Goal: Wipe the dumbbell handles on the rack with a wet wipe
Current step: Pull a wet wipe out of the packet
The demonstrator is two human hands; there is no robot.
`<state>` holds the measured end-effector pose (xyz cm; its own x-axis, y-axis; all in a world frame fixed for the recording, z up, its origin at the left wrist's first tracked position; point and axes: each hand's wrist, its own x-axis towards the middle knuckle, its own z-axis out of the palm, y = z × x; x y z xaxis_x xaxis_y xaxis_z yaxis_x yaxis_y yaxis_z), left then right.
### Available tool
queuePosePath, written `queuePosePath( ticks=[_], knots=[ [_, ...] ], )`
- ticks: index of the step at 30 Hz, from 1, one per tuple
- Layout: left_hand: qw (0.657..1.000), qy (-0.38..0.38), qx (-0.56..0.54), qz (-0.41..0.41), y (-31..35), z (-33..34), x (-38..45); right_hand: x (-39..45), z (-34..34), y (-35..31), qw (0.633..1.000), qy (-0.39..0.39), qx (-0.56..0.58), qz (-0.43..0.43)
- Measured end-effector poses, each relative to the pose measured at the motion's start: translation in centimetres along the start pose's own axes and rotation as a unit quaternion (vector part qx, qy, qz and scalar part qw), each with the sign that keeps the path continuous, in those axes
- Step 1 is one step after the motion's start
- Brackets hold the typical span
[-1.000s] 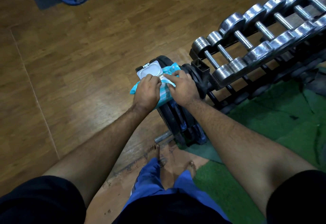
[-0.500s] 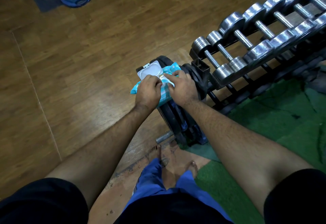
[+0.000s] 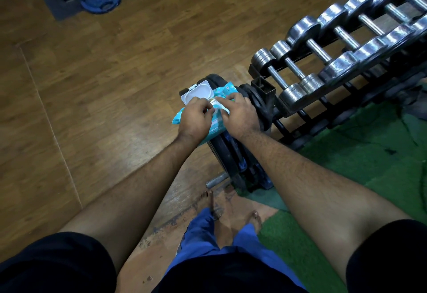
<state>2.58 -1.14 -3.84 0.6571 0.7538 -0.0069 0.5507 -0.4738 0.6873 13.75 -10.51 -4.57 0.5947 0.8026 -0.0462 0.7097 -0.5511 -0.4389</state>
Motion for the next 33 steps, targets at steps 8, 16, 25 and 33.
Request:
queuePosePath(
  ticks=[8, 16, 25, 33],
  knots=[
    [0.997, 0.017, -0.069, 0.025, -0.5, -0.7, -0.1, 0.2, 0.1, -0.3, 1.000, 0.001, 0.012, 0.020],
    [0.998, 0.024, -0.052, -0.001, 0.0, -0.7, -0.1, 0.1, -0.1, -0.3, 1.000, 0.004, 0.022, 0.016],
    [0.978, 0.102, -0.176, -0.040, 1.1, -2.2, 0.5, 0.2, -0.4, -0.5, 1.000, -0.013, 0.008, 0.022],
    [0.945, 0.115, -0.291, -0.099, 1.8, -3.8, 0.6, 0.0, -1.2, -1.2, 0.999, -0.021, 0.000, 0.033]
  ],
)
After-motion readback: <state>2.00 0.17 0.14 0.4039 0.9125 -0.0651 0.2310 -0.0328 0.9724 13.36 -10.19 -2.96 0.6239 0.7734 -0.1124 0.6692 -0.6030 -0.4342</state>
